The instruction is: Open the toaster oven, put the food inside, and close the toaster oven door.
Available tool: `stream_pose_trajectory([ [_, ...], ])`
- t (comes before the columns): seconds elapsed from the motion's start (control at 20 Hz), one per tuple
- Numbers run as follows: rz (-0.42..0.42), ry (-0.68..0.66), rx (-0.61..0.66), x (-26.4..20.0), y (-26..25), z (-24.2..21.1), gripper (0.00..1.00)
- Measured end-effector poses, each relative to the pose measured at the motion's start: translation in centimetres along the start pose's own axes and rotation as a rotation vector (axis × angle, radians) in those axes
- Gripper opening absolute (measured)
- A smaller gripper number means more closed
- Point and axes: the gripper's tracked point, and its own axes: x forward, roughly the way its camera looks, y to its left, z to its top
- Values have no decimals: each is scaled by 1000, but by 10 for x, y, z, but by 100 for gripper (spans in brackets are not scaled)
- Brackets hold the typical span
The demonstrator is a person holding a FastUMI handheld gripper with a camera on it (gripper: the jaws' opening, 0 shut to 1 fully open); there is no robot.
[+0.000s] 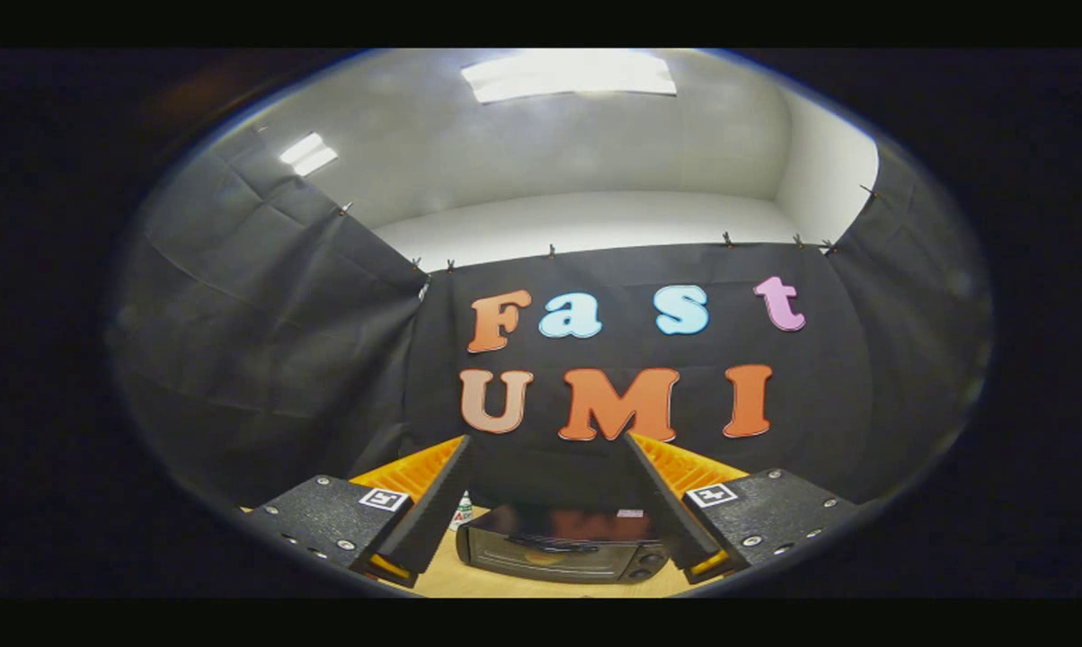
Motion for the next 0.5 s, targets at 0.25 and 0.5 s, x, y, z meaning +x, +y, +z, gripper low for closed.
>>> stream_pose_trajectory([
  [0.25, 5, 14, -20, 4, 5, 0, 97],
  [0.5, -6, -10, -92, 3, 15, 7, 97],
])
